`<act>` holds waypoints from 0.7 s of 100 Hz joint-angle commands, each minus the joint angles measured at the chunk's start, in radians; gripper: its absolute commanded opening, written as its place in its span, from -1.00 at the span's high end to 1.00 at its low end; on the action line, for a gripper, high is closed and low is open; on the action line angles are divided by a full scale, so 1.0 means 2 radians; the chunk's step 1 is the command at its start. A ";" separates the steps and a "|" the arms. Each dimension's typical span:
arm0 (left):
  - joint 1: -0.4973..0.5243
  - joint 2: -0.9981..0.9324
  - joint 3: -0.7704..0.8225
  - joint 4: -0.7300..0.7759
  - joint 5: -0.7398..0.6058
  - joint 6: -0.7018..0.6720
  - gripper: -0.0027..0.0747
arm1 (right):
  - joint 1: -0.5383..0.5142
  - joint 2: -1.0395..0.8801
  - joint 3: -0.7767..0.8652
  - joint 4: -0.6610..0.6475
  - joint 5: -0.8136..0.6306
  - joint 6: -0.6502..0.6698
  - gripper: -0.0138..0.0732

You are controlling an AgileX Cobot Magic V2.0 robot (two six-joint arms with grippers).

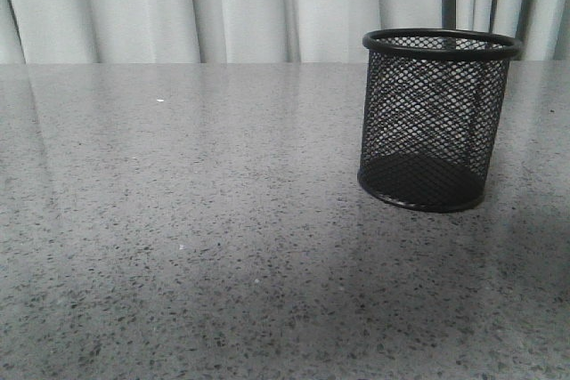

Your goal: Put scissors into bucket

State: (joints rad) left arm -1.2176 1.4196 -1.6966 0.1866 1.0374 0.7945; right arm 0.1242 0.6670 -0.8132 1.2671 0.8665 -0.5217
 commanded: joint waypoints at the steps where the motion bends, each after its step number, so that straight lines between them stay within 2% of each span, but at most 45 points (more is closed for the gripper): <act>1: -0.005 -0.014 -0.018 -0.007 -0.034 -0.007 0.65 | 0.000 0.004 -0.017 0.028 -0.011 -0.011 0.85; 5: -0.005 -0.014 -0.018 -0.008 -0.033 -0.007 0.50 | 0.000 0.004 -0.017 0.028 -0.011 -0.011 0.84; 15: -0.005 -0.016 -0.025 -0.010 -0.028 -0.007 -0.08 | 0.000 0.004 -0.017 0.028 -0.011 -0.011 0.83; 22: -0.005 -0.016 -0.035 -0.010 -0.023 -0.008 -0.35 | 0.000 0.004 -0.017 0.028 -0.011 -0.011 0.83; 35: -0.001 -0.018 -0.066 0.022 0.003 -0.047 -0.39 | 0.000 0.004 -0.027 0.003 -0.014 -0.011 0.83; 46: -0.001 -0.032 -0.080 0.094 0.031 -0.092 -0.39 | 0.000 0.004 -0.059 -0.047 -0.018 -0.006 0.81; 58: -0.001 -0.058 -0.081 0.177 0.059 -0.125 -0.39 | -0.001 0.019 -0.114 -0.165 -0.017 0.060 0.80; 70: -0.001 -0.087 -0.081 0.225 0.076 -0.133 -0.39 | -0.001 0.056 -0.184 -0.290 0.034 0.119 0.80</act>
State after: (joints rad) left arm -1.2176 1.3121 -1.8268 0.5404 1.2187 0.5646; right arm 0.1242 0.7263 -1.0675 0.8152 0.9146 -0.3717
